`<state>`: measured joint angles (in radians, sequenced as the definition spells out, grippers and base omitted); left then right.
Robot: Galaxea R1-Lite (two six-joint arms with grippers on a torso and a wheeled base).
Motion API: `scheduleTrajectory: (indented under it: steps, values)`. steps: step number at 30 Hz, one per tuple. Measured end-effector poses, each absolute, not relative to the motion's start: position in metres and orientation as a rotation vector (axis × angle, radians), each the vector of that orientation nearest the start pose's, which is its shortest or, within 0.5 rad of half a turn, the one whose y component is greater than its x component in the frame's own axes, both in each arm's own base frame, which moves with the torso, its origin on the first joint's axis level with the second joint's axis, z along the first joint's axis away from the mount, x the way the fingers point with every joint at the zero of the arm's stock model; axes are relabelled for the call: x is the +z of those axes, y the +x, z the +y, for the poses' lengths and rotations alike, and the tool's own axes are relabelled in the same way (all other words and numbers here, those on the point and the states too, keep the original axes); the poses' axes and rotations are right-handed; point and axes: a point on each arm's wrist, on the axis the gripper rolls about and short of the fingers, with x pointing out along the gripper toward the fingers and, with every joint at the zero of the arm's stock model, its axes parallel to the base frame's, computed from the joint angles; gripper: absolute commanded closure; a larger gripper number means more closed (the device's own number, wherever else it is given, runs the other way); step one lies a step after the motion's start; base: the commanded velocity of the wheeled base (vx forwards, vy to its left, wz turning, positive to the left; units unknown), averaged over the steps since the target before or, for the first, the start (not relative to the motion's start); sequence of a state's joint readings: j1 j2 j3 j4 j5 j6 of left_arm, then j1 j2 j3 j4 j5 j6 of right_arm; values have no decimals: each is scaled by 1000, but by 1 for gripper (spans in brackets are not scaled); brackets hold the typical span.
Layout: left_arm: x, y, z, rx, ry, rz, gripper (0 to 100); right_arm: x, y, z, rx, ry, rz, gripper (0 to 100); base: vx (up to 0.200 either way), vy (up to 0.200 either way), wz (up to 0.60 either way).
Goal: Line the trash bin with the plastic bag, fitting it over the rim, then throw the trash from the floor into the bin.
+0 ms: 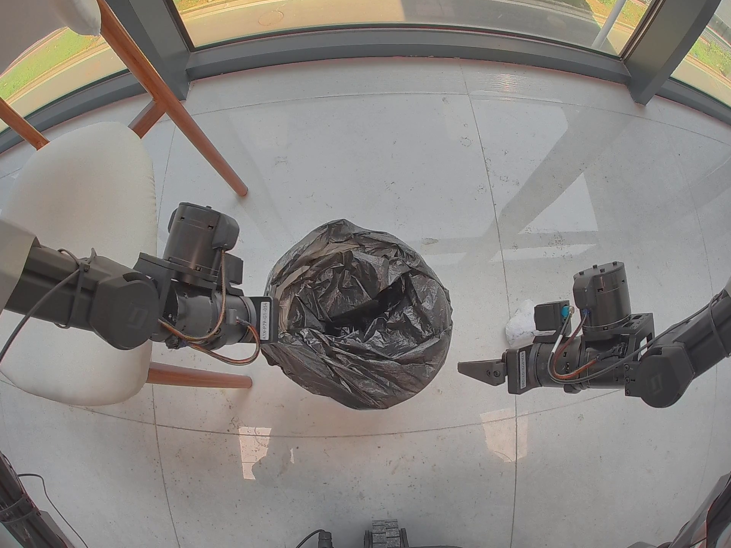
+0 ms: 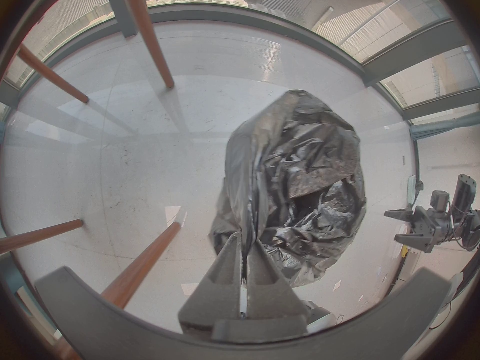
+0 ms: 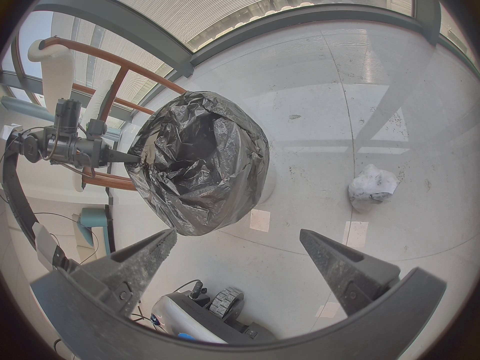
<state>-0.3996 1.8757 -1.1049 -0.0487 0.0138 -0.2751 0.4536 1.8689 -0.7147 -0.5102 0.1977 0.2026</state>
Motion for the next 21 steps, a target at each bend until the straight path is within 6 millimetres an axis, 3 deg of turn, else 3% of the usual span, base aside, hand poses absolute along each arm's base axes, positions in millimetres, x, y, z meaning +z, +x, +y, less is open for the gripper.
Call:
scheduleTrajectory:
  steps: [4,11,12,21]
  values:
    - [142,315,-121,-237,-100,782,100,96,276,139,558,105,710,0,0,0,0]
    - [127,315,-118,-216,-87,818,100,96,276,139,558,105,710,0,0,0,0]
    - [126,317,-118,-213,-87,811,0,96,276,139,557,105,711,0,0,0,0]
    - [114,321,-120,-211,-86,795,0,95,276,135,544,109,715,0,0,0,0]
